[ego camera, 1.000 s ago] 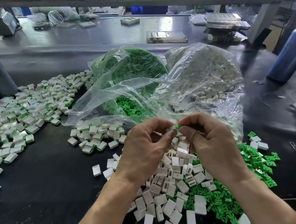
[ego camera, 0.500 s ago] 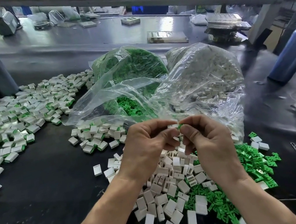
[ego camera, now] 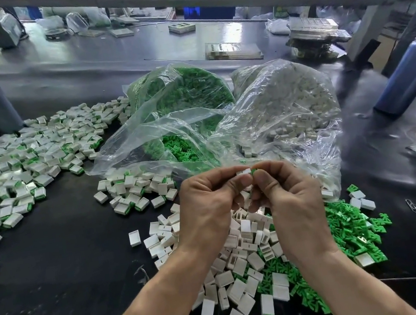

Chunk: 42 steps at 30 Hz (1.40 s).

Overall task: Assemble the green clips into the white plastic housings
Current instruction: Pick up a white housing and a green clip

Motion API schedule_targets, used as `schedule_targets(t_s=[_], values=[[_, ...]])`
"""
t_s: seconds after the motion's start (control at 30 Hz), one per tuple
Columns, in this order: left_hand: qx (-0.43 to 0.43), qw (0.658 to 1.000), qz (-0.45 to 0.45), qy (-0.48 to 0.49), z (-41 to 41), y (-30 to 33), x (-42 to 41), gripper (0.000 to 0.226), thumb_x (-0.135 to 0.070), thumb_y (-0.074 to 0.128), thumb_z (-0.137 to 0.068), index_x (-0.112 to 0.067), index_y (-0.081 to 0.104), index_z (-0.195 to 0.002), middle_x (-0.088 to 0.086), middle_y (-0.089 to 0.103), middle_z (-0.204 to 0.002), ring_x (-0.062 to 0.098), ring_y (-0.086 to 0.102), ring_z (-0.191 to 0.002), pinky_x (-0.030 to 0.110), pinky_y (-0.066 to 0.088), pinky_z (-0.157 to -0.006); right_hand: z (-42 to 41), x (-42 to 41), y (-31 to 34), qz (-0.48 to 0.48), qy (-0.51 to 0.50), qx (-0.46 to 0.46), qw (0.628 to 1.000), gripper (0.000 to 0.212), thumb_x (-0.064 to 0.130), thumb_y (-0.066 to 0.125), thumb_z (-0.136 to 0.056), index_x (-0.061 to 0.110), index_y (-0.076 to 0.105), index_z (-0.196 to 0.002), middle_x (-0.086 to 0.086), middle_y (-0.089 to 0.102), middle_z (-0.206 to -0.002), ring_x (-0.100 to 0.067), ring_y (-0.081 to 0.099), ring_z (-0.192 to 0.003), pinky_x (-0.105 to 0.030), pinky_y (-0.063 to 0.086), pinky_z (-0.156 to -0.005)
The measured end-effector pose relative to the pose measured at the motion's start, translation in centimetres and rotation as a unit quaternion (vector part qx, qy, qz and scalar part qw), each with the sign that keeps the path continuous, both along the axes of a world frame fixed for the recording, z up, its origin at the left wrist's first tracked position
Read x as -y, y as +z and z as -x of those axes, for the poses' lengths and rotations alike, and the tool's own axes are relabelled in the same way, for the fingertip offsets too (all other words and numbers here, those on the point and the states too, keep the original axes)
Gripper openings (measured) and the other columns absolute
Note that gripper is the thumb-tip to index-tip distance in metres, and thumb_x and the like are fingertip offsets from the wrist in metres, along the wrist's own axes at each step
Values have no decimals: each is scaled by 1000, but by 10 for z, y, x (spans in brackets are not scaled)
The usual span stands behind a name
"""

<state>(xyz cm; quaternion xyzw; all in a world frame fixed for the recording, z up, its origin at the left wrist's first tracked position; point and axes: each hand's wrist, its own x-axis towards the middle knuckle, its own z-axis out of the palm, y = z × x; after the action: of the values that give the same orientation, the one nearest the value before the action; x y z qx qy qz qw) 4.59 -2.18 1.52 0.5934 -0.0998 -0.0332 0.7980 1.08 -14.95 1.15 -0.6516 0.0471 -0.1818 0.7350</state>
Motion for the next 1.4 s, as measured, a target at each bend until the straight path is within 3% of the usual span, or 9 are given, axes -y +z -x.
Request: schedule_targets(t_s=[0.17,0.5,0.7,0.83,0.97,1.1,1.17,1.27,1.4], values=[[26,999,-37,-6,-2,1,-5,21,0,78,-85,-20,85,-85,1,76,-69,8,59,-54,19,50,-53,1,5,5,2,2,1,1000,10,-1,66,-97,3,74,-95,-15,71,-72,-21,65,-60,-26,57,-58],[32,998,-54,-7,-3,1,-11,19,1,79,-86,-17,84,-88,1,77,-73,7,64,-56,17,51,-55,5,4,10,27,8,-1,1000,12,-5,67,-94,3,76,-95,-16,75,-78,-27,70,-67,-28,61,-62],[29,998,-61,-14,-4,1,-8,18,-2,77,-89,-18,82,-94,1,76,-73,11,65,-60,19,53,-58,3,2,10,-4,3,6,1000,14,-2,69,-93,7,79,-94,-15,77,-79,-20,71,-65,-24,59,-61],[47,993,-106,-4,-5,2,-9,11,-9,77,-91,-16,73,-100,0,77,-81,13,73,-68,17,55,-61,0,7,7,56,-13,14,998,19,-1,70,-94,14,81,-96,-11,75,-76,-18,66,-64,-25,58,-59],[70,991,-115,-8,-9,1,-15,10,-10,77,-91,-18,73,-96,-1,77,-87,14,73,-79,21,58,-68,2,7,8,54,7,3,999,19,20,61,-102,16,79,-106,-11,74,-82,-19,62,-63,-27,55,-53],[74,987,-134,-46,-9,1,-12,13,-14,81,-87,-25,76,-91,-7,74,-106,19,72,-100,42,60,-91,2,5,9,11,54,-48,997,59,55,45,-105,10,75,-81,-15,67,-72,-23,54,-53,-32,42,-41],[76,986,-137,-63,-8,1,-8,14,-13,81,-87,-27,77,-88,-12,70,-115,15,72,-99,35,59,-89,2,3,7,4,70,-77,995,69,68,41,-102,16,73,-72,-14,63,-65,-23,50,-50,-30,38,-41],[69,988,-105,-92,-5,1,-3,17,-9,79,-88,-26,77,-86,-8,69,-118,16,73,-86,30,61,-79,-1,-2,7,-19,53,-109,992,65,73,43,-92,23,70,-59,-6,56,-55,-19,47,-44,-25,35,-38],[40,992,-33,-114,-3,0,3,10,-6,75,-91,-16,75,-90,15,71,-108,42,69,-72,41,63,-63,-4,-7,9,-26,42,-92,995,56,68,42,-96,35,74,-63,1,47,-50,-16,41,-41,-24,33,-35]])
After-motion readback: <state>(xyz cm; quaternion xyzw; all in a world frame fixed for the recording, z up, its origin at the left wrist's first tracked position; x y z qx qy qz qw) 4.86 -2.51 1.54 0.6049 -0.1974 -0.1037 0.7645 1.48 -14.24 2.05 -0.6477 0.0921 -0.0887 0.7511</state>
